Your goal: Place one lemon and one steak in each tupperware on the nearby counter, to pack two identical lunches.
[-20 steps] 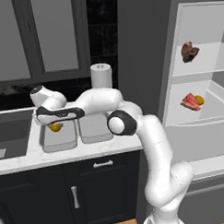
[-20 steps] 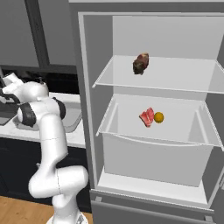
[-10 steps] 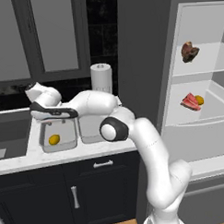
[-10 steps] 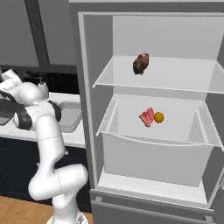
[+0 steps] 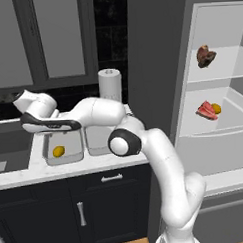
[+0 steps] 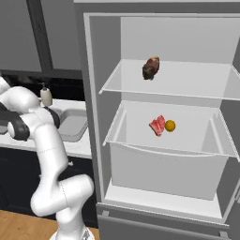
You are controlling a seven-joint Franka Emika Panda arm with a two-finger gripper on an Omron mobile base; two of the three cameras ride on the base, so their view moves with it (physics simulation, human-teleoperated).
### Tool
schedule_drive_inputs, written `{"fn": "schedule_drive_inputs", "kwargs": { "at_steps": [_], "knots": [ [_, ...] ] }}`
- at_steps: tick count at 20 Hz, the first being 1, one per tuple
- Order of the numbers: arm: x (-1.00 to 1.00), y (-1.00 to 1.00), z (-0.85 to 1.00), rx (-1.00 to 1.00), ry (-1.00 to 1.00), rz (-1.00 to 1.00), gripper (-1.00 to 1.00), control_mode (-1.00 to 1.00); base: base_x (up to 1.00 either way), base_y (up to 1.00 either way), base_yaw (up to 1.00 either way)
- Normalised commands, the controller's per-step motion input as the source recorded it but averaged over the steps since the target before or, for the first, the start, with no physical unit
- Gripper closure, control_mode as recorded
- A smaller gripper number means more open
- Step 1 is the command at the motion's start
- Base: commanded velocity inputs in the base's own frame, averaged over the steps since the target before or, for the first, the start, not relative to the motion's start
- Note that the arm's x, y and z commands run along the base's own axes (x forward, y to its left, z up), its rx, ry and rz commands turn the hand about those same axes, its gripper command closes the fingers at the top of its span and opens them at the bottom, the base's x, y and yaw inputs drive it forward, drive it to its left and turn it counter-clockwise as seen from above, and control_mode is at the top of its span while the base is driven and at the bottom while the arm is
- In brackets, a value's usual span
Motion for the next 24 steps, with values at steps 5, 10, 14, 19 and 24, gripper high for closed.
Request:
{"fn": "schedule_drive_inputs", "kwargs": {
  "at_steps": [5,10,14,19,24],
  "knots": [
    [-1.0,0.0,0.5,0.01,-0.24,0.0,-1.0,-1.0,0.0,0.0,0.0],
    [-1.0,-0.07,0.5,0.0,-0.23,0.02,-1.0,-1.0,0.0,0.0,0.0],
    [-1.0,-0.15,0.32,0.0,-0.28,0.01,-1.0,-1.0,0.0,0.0,0.0],
    [-1.0,-0.14,0.22,0.03,-0.34,0.0,-1.0,-1.0,0.0,0.0,0.0],
    [-1.0,-0.62,0.45,0.06,-0.32,0.08,-1.0,-1.0,0.0,0.0,0.0]
  ]
}}
